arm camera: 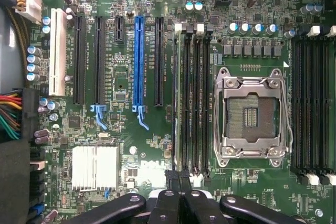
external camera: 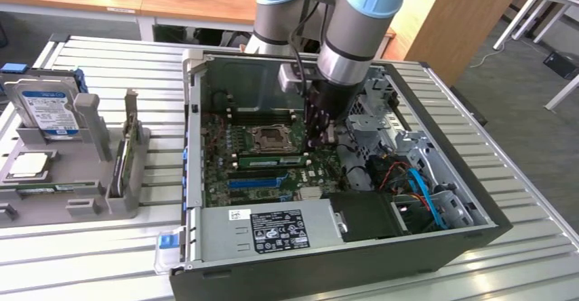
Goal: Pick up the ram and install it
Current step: 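Press down the ram until it locks into place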
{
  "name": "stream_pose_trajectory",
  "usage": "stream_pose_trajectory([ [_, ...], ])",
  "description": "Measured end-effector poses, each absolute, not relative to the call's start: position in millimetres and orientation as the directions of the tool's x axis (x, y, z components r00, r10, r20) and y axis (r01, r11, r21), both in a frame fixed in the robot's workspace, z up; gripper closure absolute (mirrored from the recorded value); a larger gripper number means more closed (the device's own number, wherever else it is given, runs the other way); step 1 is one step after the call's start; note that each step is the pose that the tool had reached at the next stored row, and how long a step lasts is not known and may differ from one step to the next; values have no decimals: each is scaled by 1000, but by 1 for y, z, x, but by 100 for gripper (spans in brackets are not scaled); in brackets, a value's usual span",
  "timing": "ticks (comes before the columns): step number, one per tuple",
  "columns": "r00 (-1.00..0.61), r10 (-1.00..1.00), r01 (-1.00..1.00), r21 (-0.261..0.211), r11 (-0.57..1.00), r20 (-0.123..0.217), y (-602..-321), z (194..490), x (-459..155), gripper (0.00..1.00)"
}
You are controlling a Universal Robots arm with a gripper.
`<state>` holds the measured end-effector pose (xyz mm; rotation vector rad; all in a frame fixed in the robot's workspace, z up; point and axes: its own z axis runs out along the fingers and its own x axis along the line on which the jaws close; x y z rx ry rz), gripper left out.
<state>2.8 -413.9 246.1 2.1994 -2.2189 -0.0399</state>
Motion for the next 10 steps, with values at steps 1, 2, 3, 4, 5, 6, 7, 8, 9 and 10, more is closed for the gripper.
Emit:
stream_pose_trajectory([
  [1,-9,-1000,-1000,30,9,-6,-414,245,3,89],
  [2,-9,-1000,-1000,30,9,-6,-414,245,3,89],
  [3,-9,-1000,-1000,30,9,-6,-414,244,3,89],
  [4,-9,-1000,-1000,29,9,-6,-414,244,3,89],
  [5,-9,-1000,-1000,29,9,-6,-414,243,3,89],
  [6,-9,-1000,-1000,29,9,-6,-414,242,3,89],
  [7,-9,-1000,-1000,29,9,-6,-414,242,3,89],
  [8,-9,-1000,-1000,29,9,-6,-414,241,3,89],
  [9,-9,-1000,-1000,28,9,-6,-414,241,3,89],
  [10,-9,-1000,-1000,28,9,-6,-414,240,3,89],
])
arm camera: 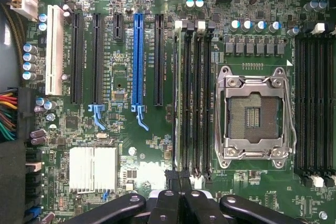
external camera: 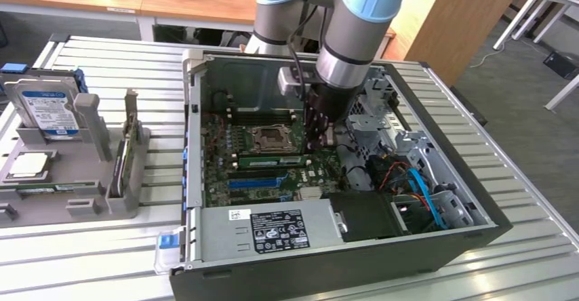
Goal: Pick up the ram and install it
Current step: 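Press down the ram until it locks into place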
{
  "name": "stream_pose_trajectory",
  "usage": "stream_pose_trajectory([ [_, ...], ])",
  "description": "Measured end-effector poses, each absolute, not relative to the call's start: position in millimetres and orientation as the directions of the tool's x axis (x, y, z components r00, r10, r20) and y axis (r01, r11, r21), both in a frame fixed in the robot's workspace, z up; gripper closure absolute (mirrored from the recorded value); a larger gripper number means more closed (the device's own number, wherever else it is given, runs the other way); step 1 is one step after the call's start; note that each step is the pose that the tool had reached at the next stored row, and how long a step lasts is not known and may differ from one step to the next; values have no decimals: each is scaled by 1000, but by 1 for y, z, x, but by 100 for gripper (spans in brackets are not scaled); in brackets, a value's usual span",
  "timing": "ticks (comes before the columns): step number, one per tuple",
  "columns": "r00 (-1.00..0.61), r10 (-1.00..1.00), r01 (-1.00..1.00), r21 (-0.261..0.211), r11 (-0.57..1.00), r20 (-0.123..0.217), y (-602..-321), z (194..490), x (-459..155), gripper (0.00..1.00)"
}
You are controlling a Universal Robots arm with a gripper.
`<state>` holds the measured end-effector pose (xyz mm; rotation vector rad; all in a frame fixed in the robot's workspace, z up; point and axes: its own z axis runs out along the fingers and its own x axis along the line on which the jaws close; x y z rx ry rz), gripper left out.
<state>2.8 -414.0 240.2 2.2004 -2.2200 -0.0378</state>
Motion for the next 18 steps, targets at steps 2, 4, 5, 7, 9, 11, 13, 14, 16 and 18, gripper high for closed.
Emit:
stream_pose_trajectory([
  [2,-9,-1000,-1000,28,9,-6,-414,239,3,89],
  [4,-9,-1000,-1000,28,9,-6,-414,239,3,89],
  [5,-9,-1000,-1000,28,9,-6,-414,239,3,89],
  [7,-9,-1000,-1000,28,9,-6,-414,239,3,89],
  [9,-9,-1000,-1000,28,9,-6,-413,239,3,89],
  [11,-9,-1000,-1000,28,9,-6,-412,239,3,89],
  [13,-9,-1000,-1000,28,9,-6,-411,238,3,89],
  [14,-9,-1000,-1000,28,9,-6,-410,238,3,89],
  [16,-9,-1000,-1000,28,9,-6,-410,238,3,89],
  [18,-9,-1000,-1000,28,9,-6,-410,238,3,89],
])
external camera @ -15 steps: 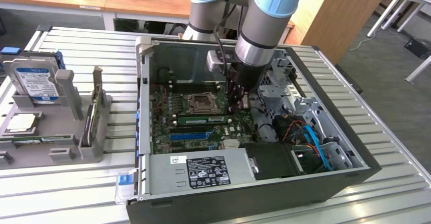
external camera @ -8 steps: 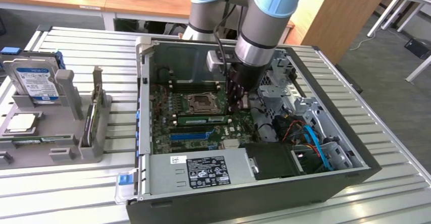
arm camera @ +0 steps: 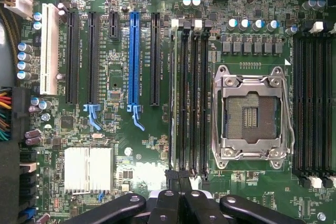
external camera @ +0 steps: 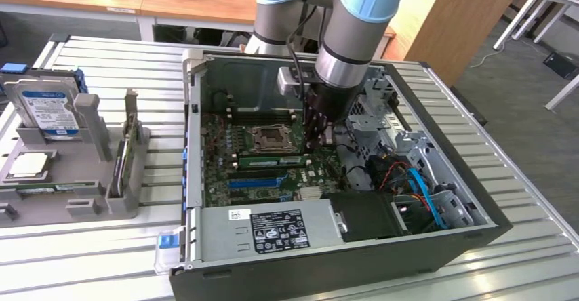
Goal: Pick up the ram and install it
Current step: 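Press down the ram until it locks into place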
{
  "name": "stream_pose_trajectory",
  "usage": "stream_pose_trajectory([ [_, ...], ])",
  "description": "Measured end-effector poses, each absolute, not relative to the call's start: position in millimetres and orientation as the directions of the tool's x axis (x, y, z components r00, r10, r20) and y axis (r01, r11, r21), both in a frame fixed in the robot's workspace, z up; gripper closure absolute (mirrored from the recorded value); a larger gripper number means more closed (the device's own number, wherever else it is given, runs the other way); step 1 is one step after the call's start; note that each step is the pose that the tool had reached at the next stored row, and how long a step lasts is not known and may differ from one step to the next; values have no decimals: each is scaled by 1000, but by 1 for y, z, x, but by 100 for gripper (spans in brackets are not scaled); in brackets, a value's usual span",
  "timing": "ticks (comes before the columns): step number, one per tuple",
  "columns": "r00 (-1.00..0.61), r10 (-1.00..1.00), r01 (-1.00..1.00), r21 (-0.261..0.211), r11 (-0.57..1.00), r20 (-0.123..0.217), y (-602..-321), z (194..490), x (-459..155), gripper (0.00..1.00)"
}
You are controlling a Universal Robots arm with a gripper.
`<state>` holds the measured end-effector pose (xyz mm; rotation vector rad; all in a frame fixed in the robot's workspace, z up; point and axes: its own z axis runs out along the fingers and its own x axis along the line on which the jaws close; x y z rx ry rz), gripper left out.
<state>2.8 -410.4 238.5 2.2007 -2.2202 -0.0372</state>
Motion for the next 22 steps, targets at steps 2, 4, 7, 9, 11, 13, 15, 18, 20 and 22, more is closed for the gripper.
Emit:
stream_pose_trajectory([
  [2,-9,-1000,-1000,27,9,-6,-410,238,3,89],
  [4,-9,-1000,-1000,27,9,-6,-410,237,3,89],
  [7,-9,-1000,-1000,26,9,-6,-410,235,3,89],
  [9,-9,-1000,-1000,26,9,-6,-410,235,3,89],
  [11,-9,-1000,-1000,26,9,-6,-410,235,3,89],
  [13,-9,-1000,-1000,26,9,-6,-410,235,3,89],
  [15,-9,-1000,-1000,26,9,-6,-410,234,3,89],
  [18,-9,-1000,-1000,26,9,-6,-410,233,3,89],
  [20,-9,-1000,-1000,26,9,-6,-410,234,3,89],
  [22,-9,-1000,-1000,26,9,-6,-410,233,3,89],
])
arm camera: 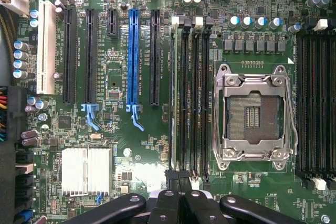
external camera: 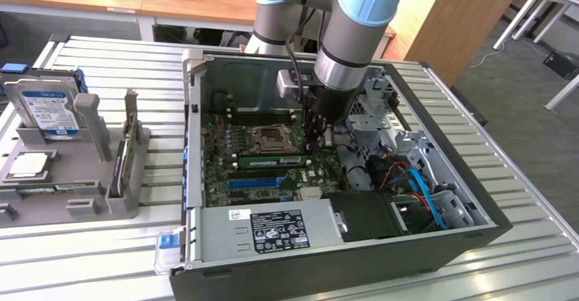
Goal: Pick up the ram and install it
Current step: 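Press down the ram until it locks into place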
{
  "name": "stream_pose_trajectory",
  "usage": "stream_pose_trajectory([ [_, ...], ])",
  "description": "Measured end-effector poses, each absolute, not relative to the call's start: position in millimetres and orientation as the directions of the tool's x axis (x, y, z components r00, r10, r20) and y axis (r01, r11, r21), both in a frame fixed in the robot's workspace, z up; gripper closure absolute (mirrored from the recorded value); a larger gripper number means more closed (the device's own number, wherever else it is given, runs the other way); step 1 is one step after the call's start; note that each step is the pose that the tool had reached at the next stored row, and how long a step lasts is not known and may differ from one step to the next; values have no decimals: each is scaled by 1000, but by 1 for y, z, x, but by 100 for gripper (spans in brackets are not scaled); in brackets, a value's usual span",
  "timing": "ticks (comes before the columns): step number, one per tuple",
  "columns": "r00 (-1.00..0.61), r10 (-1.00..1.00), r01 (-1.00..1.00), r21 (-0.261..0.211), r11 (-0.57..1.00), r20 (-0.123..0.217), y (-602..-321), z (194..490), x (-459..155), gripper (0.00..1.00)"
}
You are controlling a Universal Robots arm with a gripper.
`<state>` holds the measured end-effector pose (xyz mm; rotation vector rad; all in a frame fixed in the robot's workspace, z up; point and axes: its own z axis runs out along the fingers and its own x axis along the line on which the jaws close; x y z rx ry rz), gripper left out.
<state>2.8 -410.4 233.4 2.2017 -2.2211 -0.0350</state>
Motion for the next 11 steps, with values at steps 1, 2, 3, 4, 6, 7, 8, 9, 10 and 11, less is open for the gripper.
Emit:
stream_pose_trajectory([
  [1,-9,-1000,-1000,26,9,-5,-410,233,3,89],
  [2,-9,-1000,-1000,26,9,-4,-410,233,3,89],
  [3,-9,-1000,-1000,26,9,-3,-410,233,3,89],
  [4,-9,-1000,-1000,26,9,-3,-410,232,3,89],
  [6,-9,-1000,-1000,26,9,-3,-410,232,3,89],
  [7,-9,-1000,-1000,26,9,-3,-410,232,3,89],
  [8,-9,-1000,-1000,26,9,-3,-410,232,3,89],
  [9,-9,-1000,-1000,26,9,-3,-410,232,3,89],
  [10,-9,-1000,-1000,26,9,-3,-410,232,3,89],
  [11,-9,-1000,-1000,26,9,-3,-410,231,3,89],
])
